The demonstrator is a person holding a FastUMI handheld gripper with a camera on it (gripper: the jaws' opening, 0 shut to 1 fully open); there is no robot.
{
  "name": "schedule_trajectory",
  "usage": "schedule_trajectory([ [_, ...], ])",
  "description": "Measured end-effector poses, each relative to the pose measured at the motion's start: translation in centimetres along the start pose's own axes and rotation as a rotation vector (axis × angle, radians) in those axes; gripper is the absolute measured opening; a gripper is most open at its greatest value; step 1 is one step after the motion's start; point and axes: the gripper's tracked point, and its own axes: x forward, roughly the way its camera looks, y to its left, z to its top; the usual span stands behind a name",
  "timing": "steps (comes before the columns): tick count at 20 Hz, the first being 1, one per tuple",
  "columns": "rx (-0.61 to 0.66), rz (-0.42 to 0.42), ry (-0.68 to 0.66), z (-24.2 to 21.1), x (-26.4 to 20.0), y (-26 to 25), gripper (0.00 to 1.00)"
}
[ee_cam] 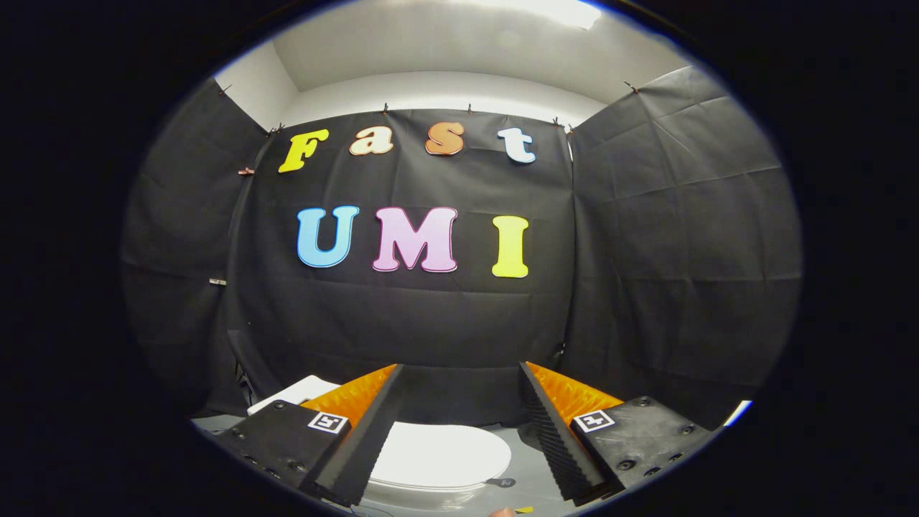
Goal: Open the toilet lid.
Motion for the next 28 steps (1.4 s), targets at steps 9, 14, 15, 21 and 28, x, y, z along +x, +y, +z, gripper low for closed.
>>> schedule_trajectory([
  [9,-0.019,0.015,-0.034,-2.4,1.5,-0.6,0.98],
  [14,-0.044,0.016,-0.015,-6.0,2.8,-1.3,0.98],
  [15,-0.043,0.026,-0.013,-6.7,3.0,-1.3,0.98],
  [21,-0.102,0.055,-0.047,-10.9,4.1,-2.0,0.98],
  [28,-0.047,0.129,0.005,-17.3,4.5,-2.9,0.98],
])
